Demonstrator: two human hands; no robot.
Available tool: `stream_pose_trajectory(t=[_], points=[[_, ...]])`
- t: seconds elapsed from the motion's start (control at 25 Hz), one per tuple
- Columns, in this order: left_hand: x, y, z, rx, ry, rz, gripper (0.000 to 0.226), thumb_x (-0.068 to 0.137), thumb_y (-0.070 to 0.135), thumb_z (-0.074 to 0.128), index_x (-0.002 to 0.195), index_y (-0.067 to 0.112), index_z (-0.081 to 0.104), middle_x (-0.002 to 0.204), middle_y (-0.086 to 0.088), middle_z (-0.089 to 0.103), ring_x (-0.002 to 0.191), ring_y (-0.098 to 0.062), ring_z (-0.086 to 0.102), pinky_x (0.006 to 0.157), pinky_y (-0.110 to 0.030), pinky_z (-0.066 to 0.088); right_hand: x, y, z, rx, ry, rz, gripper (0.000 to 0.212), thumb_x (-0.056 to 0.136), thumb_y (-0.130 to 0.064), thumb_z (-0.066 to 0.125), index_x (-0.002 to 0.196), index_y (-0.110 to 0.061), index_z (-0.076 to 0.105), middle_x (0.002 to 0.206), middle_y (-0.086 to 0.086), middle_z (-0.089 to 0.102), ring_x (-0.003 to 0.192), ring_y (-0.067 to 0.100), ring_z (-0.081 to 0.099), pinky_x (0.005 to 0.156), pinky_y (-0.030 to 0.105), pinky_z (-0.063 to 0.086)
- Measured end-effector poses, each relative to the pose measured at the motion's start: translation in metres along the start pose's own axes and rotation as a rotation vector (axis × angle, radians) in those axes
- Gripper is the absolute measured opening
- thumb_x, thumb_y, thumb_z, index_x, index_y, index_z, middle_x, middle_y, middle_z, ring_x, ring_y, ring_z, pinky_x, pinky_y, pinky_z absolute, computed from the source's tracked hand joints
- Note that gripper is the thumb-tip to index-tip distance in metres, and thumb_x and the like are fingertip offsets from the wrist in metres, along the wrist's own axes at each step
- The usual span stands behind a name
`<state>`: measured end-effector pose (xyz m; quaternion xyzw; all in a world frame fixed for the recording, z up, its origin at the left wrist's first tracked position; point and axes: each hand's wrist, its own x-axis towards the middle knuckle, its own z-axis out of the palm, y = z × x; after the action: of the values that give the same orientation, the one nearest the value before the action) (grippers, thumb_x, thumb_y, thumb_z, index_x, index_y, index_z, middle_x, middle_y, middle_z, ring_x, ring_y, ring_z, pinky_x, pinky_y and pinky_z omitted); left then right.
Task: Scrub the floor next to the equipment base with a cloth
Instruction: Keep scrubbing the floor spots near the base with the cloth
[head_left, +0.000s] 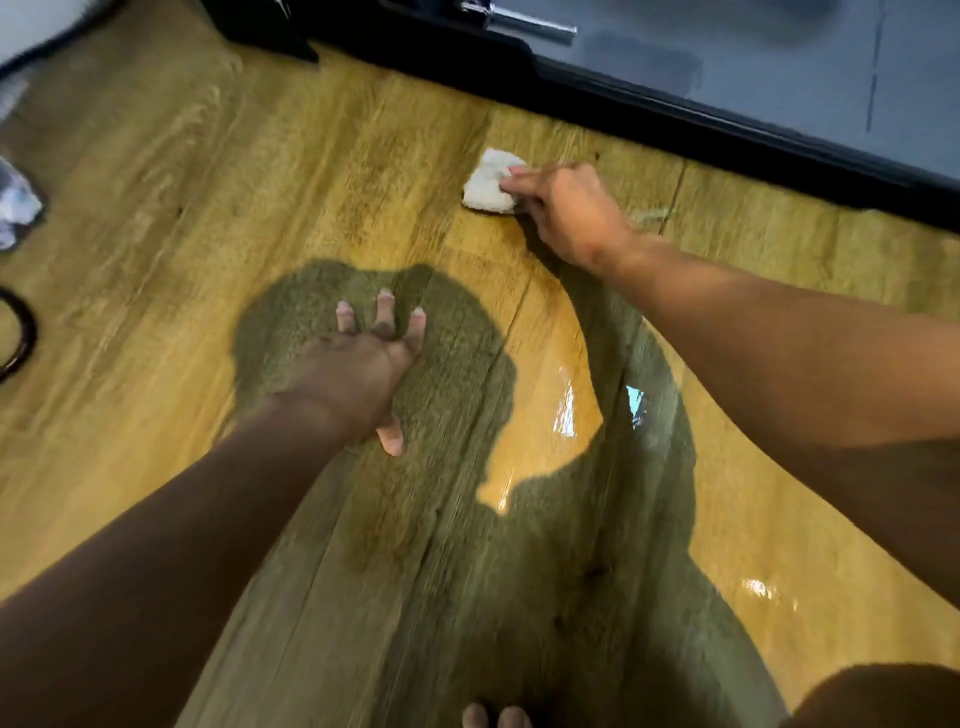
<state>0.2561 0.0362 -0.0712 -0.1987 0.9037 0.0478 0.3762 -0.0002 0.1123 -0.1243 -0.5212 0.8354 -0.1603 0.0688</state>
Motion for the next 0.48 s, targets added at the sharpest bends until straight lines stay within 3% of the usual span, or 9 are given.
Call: stream_pose_trajectory(t=[0.08, 0.12, 0.32, 0.48], points=[[-0.001, -0.001, 0.001, 0.009, 0.031, 0.009, 0.135, 0.062, 0.046, 0.083, 0.149, 0.026, -0.018, 0.156, -0.011, -0.025, 0.143, -0.043, -0.004, 0.107, -0.054, 0.030, 0.005, -0.005, -0.001, 0.088, 0.046, 0.190, 0.035, 0.094, -0.005, 0.048, 0.124, -0.015, 0.061, 0.136, 0.006, 0.054, 0.129, 0.021, 0.047, 0.114, 0.033, 0.028], [-0.002, -0.001, 0.002, 0.013, 0.042, 0.010, 0.135, 0.061, 0.047, 0.082, 0.149, 0.026, -0.017, 0.156, -0.010, -0.024, 0.143, -0.043, -0.003, 0.107, -0.053, 0.030, -0.005, -0.019, 0.002, 0.104, 0.048, 0.176, 0.035, 0.094, -0.005, 0.048, 0.125, -0.014, 0.061, 0.136, 0.007, 0.053, 0.130, 0.021, 0.046, 0.114, 0.033, 0.028], [0.000, -0.004, 0.006, 0.012, 0.074, 0.005, 0.135, 0.059, 0.048, 0.084, 0.150, 0.027, -0.013, 0.157, -0.006, -0.020, 0.144, -0.041, 0.001, 0.104, -0.055, 0.034, -0.104, -0.063, 0.009, 0.006, -0.145, -0.324, 0.039, 0.084, -0.003, 0.063, 0.121, -0.016, 0.064, 0.129, 0.005, 0.060, 0.120, 0.020, 0.055, 0.103, 0.030, 0.038], [0.001, -0.006, 0.008, -0.023, 0.086, 0.007, 0.137, 0.057, 0.047, 0.085, 0.150, 0.028, -0.014, 0.157, -0.005, -0.021, 0.144, -0.042, 0.000, 0.105, -0.057, 0.032, -0.060, -0.049, 0.001, 0.011, -0.092, -0.045, 0.040, 0.094, -0.002, 0.050, 0.130, -0.017, 0.055, 0.141, 0.000, 0.048, 0.131, 0.014, 0.044, 0.112, 0.032, 0.033]])
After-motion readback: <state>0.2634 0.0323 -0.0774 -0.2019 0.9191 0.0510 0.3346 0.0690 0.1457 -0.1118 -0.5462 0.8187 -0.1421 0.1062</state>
